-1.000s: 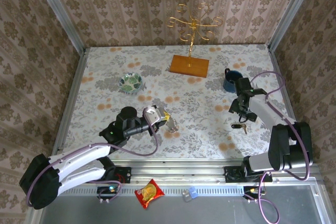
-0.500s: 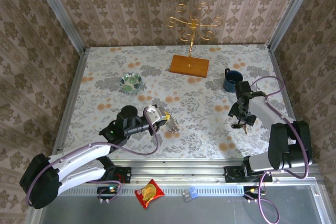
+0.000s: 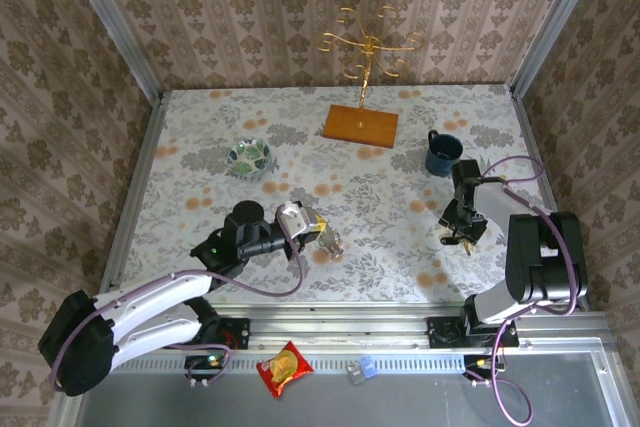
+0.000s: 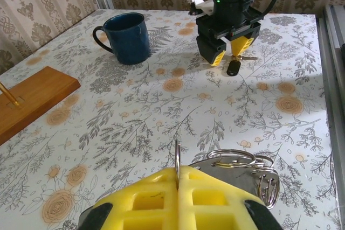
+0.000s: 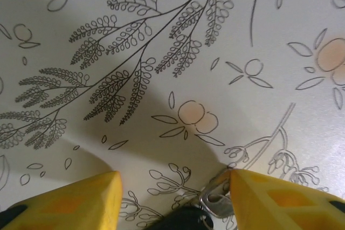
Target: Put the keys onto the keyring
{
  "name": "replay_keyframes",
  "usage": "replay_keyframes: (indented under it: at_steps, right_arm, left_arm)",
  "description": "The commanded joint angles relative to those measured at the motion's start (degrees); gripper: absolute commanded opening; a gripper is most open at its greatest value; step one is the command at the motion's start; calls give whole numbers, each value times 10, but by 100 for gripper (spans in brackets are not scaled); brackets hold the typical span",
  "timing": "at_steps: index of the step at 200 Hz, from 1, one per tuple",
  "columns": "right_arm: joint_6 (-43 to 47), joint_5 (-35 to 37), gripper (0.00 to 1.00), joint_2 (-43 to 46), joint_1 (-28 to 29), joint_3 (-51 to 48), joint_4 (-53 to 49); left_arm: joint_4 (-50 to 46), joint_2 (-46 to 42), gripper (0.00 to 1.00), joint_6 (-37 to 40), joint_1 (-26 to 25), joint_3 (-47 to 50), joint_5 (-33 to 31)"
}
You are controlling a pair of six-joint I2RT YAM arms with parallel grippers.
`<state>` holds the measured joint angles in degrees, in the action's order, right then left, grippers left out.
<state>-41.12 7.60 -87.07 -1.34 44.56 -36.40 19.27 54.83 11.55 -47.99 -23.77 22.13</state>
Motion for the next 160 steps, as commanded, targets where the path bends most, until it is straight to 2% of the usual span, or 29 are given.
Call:
replay_keyframes:
  at_steps: [1,20,28,61,89,123,160]
  right_arm:
    - [-17,-13,52,-17,-1,-9,12]
    - [-9,-13,45,-22,7,-6,9]
    - [-2,-14,37,-22,13,-3,8]
    - [24,8,27,-17,58,16,-14]
    - [44,-9,16,-13,95,27,-17]
    - [63,-41,8,5,137,29,-5]
    - [69,-41,7,3,194,36,-20]
  left_arm:
    - [16,-1,0,5,-5,-18,19]
    - [15,-1,0,7,-5,-17,23]
    - [14,-1,0,8,-6,-17,25]
    - [7,-3,0,11,-6,-20,31]
    - [4,-4,0,11,-6,-22,38]
    - [-7,-7,0,9,-7,-25,43]
    - [-4,-8,0,10,-9,-22,40]
